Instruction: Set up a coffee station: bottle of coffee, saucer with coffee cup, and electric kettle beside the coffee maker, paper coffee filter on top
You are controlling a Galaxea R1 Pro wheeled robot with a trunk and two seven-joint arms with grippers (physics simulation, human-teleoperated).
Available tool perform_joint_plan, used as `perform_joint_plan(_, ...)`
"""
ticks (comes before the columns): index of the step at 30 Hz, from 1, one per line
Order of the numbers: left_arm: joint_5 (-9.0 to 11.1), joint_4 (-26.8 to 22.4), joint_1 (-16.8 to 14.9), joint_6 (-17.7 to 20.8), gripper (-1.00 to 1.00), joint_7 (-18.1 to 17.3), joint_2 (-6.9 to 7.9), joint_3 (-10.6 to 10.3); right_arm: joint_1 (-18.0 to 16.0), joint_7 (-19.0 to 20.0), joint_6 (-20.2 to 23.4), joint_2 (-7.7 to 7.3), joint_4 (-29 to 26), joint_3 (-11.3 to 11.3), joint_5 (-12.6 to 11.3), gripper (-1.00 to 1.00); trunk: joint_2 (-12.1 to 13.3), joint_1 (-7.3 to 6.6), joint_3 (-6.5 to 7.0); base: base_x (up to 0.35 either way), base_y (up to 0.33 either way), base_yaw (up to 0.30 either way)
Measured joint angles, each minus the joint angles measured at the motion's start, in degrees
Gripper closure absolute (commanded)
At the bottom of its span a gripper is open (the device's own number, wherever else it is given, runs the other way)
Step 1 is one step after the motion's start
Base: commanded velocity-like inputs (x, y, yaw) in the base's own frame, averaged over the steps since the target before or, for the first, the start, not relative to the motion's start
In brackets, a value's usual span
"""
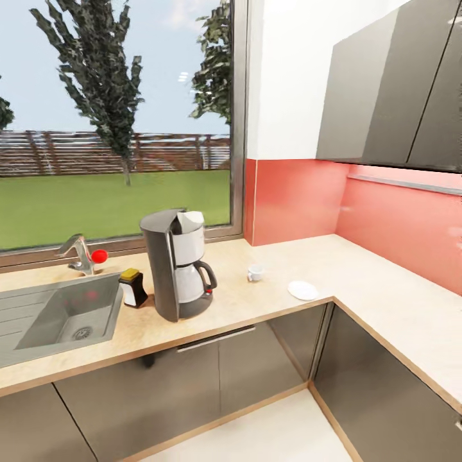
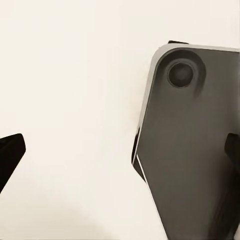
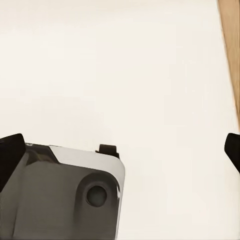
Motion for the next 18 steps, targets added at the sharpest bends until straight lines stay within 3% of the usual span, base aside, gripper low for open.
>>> perform_joint_plan(18, 0.01, 0.00, 0.00, 0.00, -1.00, 0.00, 0.26, 0.00, 0.00, -0.28, 0.00, 0.21, -0.01, -0.14, -0.16, -1.00, 0.00, 0.00, 0.00, 0.000, -0.274, 0.000)
